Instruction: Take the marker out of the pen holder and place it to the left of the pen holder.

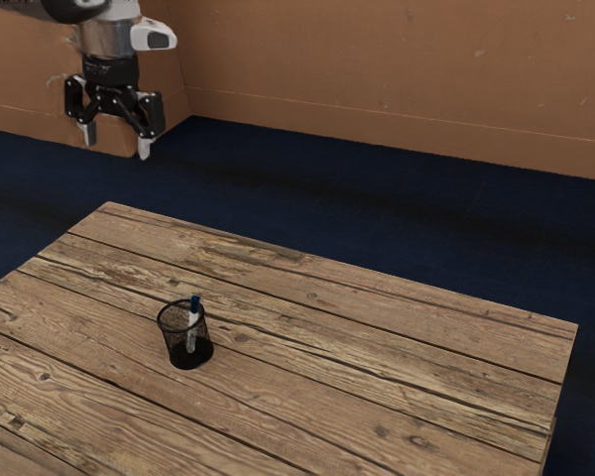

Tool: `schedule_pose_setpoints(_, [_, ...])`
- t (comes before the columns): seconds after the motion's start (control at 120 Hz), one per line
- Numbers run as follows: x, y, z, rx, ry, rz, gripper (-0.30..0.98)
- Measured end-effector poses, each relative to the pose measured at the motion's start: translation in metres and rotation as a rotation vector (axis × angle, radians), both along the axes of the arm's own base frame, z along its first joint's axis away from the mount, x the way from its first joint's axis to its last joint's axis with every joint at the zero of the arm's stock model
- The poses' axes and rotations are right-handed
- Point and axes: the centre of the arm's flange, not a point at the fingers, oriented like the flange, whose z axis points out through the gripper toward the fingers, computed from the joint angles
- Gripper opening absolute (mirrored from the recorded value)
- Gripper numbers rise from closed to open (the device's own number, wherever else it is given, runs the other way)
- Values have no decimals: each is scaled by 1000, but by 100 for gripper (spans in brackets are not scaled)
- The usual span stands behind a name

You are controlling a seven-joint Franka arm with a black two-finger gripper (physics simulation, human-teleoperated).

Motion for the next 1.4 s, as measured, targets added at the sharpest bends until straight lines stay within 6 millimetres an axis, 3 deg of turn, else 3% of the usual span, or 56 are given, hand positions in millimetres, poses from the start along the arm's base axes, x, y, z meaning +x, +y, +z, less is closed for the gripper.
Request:
schedule_pose_setpoints(0.092, [17,-27,-8,1,-47,-43,69])
schedule_pose_setpoints(0.2, [36,-21,-35,-8,-46,-25,69])
schedule_pose_setpoints(0.367, [63,-15,-130,-27,1,-18,69])
schedule_pose_setpoints(0.508, [58,-7,-187,-54,28,13,67])
schedule_pose_setpoints(0.725, [44,5,-243,-99,10,67,50])
schedule_pose_setpoints(0.883, [36,5,-270,-121,-9,87,40])
schedule_pose_setpoints(1.092, [47,-26,-269,-146,-94,42,32])
schedule_pose_setpoints(1.4, [32,-41,-288,-116,-12,6,28])
